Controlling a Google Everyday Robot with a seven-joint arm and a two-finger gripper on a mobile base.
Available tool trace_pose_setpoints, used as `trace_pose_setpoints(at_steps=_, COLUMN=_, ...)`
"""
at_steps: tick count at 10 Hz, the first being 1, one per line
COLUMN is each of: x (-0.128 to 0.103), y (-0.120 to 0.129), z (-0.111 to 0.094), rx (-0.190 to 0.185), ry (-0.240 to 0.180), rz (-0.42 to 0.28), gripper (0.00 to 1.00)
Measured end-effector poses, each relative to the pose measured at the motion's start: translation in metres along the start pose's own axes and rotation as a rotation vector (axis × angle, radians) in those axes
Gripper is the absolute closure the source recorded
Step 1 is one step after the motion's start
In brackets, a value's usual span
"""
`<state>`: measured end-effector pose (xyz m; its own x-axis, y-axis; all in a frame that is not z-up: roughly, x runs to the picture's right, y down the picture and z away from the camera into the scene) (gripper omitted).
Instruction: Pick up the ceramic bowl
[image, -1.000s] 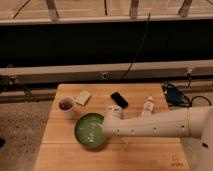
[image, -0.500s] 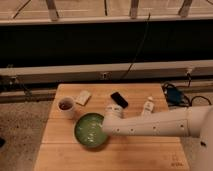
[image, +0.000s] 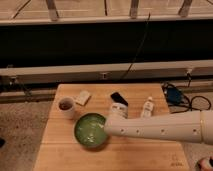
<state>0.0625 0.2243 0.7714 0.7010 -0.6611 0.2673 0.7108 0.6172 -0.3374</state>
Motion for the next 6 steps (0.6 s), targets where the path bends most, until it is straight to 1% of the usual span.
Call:
trace_pose_setpoints(at_steps=1, x=-0.008, y=0.001, z=-0.01, rx=0.007, ry=-0.016, rz=-0.025, gripper=0.2)
trace_pose_setpoints(at_steps=4, x=-0.029, y=-0.001, z=-0.029, rx=0.022, ry=-0.061, rz=-0.101, gripper=0.2)
trace_pose_setpoints(at_steps=6, x=-0.054, y=-0.009, z=-0.036, rx=0.029, ry=-0.12, rz=-0.169, gripper=0.2)
